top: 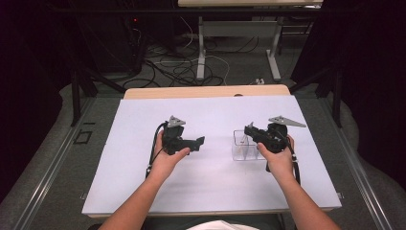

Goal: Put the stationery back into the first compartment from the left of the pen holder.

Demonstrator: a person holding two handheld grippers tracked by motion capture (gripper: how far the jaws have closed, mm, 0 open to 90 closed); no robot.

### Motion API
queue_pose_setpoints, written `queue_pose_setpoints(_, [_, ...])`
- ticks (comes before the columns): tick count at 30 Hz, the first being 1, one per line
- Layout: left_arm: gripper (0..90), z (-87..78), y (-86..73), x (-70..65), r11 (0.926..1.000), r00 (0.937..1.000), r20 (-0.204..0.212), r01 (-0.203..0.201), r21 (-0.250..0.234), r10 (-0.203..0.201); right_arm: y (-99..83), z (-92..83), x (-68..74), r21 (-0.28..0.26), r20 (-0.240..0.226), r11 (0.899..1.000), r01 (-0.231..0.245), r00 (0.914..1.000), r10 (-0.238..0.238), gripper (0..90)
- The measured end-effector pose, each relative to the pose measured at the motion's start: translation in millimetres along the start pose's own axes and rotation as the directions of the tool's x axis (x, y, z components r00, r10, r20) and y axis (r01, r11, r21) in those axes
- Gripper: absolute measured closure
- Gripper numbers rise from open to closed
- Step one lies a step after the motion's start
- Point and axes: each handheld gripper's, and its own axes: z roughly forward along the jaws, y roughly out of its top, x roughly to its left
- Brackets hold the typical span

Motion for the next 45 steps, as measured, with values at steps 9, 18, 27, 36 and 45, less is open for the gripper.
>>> queue_pose_setpoints(9, [0.2, -1.4, -3.3, 4.9, 0.9999, 0.9999, -0.011, 0.001, 0.013, -0.001, 2.3, 0.0, 1.1, 0.005, -0.003, 0.999, 0.044, 0.9990, -0.044, 62.7])
queue_pose_setpoints(18, [0.2, -9.0, -2.4, 16.3, 0.9999, 0.9997, -0.019, 0.017, 0.001, -0.017, 11.7, -11.8, -12.6, -0.042, 0.018, 0.997, 0.061, 0.9980, -0.060, 43.2])
queue_pose_setpoints(27, [0.2, -16.9, -0.4, 29.3, 0.9985, 0.9978, -0.041, 0.052, -0.020, -0.053, 20.7, -23.6, -31.6, -0.077, 0.111, 0.991, 0.106, 0.9891, -0.097, 29.4])
queue_pose_setpoints(36, [0.2, -22.3, -0.9, 42.7, 0.9944, 0.9932, -0.064, 0.095, -0.046, -0.098, 22.5, -39.2, -67.4, -0.045, 0.262, 0.995, 0.086, 0.9623, -0.072, 15.7])
queue_pose_setpoints(45, [0.3, -21.6, -5.7, 57.0, 0.9934, 0.9901, -0.087, 0.108, -0.039, -0.111, 13.5, -42.6, -91.6, -0.024, 0.353, 0.998, 0.051, 0.9348, -0.039, 13.1])
